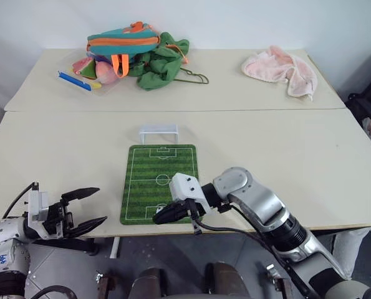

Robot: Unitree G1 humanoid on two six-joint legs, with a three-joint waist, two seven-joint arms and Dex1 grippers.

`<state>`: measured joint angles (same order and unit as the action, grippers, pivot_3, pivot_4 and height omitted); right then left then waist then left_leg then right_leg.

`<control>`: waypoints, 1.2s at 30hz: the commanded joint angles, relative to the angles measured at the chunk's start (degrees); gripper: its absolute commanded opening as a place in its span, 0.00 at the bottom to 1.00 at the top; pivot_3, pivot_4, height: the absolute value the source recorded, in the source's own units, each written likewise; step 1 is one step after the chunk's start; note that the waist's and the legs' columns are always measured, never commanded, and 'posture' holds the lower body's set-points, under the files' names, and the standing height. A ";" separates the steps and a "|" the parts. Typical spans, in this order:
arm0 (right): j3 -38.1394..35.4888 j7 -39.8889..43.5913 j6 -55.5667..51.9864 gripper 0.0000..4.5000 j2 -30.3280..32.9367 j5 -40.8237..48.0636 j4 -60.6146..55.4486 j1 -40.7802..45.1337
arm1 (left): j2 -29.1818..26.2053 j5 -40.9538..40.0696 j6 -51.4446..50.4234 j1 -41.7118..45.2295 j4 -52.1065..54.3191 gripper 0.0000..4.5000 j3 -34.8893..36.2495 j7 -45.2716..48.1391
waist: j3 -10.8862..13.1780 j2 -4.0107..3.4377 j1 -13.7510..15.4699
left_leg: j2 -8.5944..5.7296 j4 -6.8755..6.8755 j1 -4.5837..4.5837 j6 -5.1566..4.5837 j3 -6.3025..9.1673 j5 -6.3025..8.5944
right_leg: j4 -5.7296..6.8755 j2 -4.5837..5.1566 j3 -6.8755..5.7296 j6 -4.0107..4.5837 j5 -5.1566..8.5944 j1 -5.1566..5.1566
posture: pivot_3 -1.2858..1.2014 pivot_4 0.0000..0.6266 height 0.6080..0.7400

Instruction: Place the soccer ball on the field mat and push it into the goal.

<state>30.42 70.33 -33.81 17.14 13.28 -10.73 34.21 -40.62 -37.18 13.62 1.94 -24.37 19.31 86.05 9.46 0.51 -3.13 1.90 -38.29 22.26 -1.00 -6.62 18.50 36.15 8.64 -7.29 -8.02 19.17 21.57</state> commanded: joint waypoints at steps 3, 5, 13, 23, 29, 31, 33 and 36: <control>1.67 -1.35 1.36 0.01 -0.52 0.01 2.54 -1.13 | -1.14 -2.15 -1.26 -2.29 3.94 1.00 2.02 4.53 | 0.00 0.01 0.01 | -0.01 -0.01 0.00 0.00 -0.02 0.00 | -0.03 0.01 0.01 0.00 0.00 -0.01 | 0.52 0.24 1.00; 1.40 -2.13 2.56 0.01 -1.11 -0.63 5.25 -0.22 | -1.39 -2.18 -1.49 -2.36 4.02 1.00 2.26 4.56 | 0.00 0.01 0.02 | -0.01 -0.03 0.00 0.00 -0.03 0.00 | -0.03 0.01 0.02 0.00 0.00 -0.01 | 0.52 0.24 1.00; -6.80 -8.54 12.45 0.01 -5.25 -3.35 25.19 12.57 | -1.74 -1.09 -1.04 0.86 1.52 1.00 1.85 4.32 | 0.01 -0.01 -0.12 | 0.01 -0.02 0.00 0.00 -0.05 0.00 | -0.04 0.00 0.01 0.00 0.00 0.01 | 0.52 0.24 1.00; -18.76 -14.21 14.53 0.01 -2.35 -2.02 29.91 20.36 | -1.54 0.29 0.42 6.47 -3.28 1.00 1.35 4.05 | 0.03 -0.02 -0.22 | -0.03 0.06 0.03 0.00 0.03 0.00 | -0.03 0.00 -0.05 0.00 0.00 0.01 | 0.52 0.24 1.00; -22.12 -8.48 12.89 0.04 3.79 1.24 26.07 19.11 | -0.24 -0.40 0.53 13.41 -7.23 1.00 3.49 -0.72 | 0.05 -0.03 -0.22 | -0.02 0.05 0.04 0.01 -0.02 -0.01 | -0.04 0.00 -0.06 0.00 0.00 0.03 | 0.52 0.24 1.00; -22.22 -5.82 12.93 0.13 6.87 1.37 26.41 18.08 | 0.35 -1.08 -0.56 14.77 -7.25 1.00 4.49 -2.51 | 0.04 -0.02 -0.14 | -0.05 0.05 0.03 0.00 0.01 0.00 | -0.04 0.02 -0.06 0.00 0.00 0.01 | 0.52 0.24 1.00; -22.66 -3.12 15.54 0.28 10.10 0.92 28.28 16.62 | 0.72 -1.42 -2.22 15.39 -6.57 1.00 5.23 -4.11 | 0.05 -0.01 -0.08 | -0.06 0.05 0.04 0.00 0.02 0.00 | -0.04 0.02 -0.07 0.00 0.00 0.00 | 0.52 0.24 1.00; -23.91 1.29 19.58 0.50 14.99 0.88 31.07 13.73 | 0.49 -1.01 -6.10 14.85 -4.81 1.00 5.85 -8.23 | 0.06 0.01 -0.07 | -0.06 0.06 0.04 0.00 0.01 0.00 | -0.06 0.02 -0.09 0.00 0.00 0.00 | 0.52 0.24 1.00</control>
<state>8.47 68.98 -16.98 30.21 13.35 20.18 48.40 -39.44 -37.32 9.42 17.16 -31.63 23.54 79.98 9.52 0.52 -3.20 1.84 -38.23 22.31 -1.00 -6.61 18.50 36.06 8.67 -7.38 -8.03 19.17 21.57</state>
